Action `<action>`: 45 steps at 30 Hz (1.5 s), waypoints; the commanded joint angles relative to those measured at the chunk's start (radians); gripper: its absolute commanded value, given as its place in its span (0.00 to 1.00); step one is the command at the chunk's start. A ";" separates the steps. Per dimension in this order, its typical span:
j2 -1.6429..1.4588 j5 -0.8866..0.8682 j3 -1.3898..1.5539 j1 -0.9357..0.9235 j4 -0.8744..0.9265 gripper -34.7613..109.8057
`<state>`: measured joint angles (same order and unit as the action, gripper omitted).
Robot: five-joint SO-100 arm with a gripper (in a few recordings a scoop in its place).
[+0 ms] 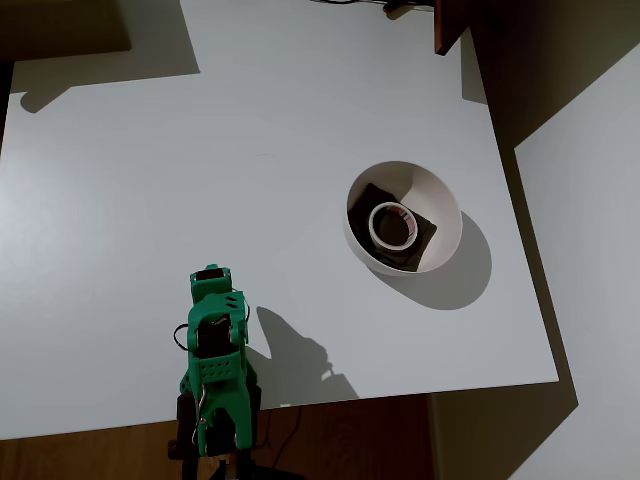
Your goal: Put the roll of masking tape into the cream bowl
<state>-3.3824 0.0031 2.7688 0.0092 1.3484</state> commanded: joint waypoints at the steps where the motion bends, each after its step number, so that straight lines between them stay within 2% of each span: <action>1: -0.009 0.002 0.014 0.011 0.029 0.18; 14: -0.009 0.005 0.143 0.028 0.037 0.18; 26: -0.009 -0.018 0.143 0.021 0.038 0.18; 32: -0.009 -0.020 0.143 0.020 0.038 0.22; 45: -0.009 -0.020 0.143 0.020 0.038 0.18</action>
<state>-3.3824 0.0000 2.9069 0.0169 1.3898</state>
